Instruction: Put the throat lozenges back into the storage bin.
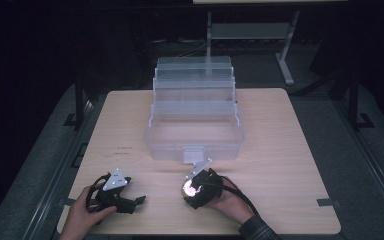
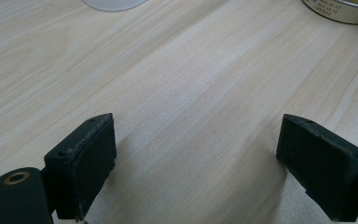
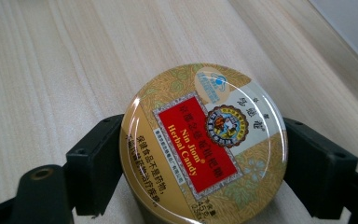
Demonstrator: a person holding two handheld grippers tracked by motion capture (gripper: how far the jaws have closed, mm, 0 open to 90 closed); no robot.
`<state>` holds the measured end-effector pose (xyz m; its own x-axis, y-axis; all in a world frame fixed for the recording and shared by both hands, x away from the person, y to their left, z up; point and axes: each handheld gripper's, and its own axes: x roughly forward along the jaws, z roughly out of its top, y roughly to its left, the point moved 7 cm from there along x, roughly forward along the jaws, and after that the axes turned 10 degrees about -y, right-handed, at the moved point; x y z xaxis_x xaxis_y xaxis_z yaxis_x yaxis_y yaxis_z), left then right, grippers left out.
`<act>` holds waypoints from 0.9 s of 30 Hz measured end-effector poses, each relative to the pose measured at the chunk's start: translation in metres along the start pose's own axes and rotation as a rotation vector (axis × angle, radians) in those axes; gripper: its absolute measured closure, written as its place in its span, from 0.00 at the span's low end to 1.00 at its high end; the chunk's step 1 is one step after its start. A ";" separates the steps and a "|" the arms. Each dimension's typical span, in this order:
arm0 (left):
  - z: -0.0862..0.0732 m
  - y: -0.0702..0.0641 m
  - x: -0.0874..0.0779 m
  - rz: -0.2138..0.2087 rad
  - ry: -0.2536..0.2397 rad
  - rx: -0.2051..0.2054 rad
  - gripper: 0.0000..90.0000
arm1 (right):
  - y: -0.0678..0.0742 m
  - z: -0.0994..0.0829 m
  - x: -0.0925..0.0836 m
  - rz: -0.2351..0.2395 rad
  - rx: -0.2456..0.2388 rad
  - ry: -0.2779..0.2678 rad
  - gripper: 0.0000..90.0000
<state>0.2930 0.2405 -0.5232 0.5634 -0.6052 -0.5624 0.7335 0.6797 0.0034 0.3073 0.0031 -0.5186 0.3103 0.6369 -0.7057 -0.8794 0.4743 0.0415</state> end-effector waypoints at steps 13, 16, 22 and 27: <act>0.000 0.000 0.000 0.000 0.000 0.000 0.12 | 0.001 0.002 -0.004 0.006 0.001 -0.001 0.22; 0.000 0.000 0.000 0.000 0.000 0.000 0.12 | 0.001 0.003 -0.008 0.005 0.006 -0.005 0.22; 0.000 0.000 0.000 0.000 0.000 -0.001 0.12 | 0.000 0.004 -0.014 0.003 0.011 -0.010 0.22; 0.000 0.000 0.000 0.000 -0.002 -0.002 0.12 | -0.001 0.005 -0.019 0.003 0.019 -0.018 0.22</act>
<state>0.2930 0.2403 -0.5232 0.5641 -0.6058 -0.5610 0.7327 0.6805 0.0019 0.3040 -0.0068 -0.5016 0.3147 0.6490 -0.6926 -0.8734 0.4838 0.0565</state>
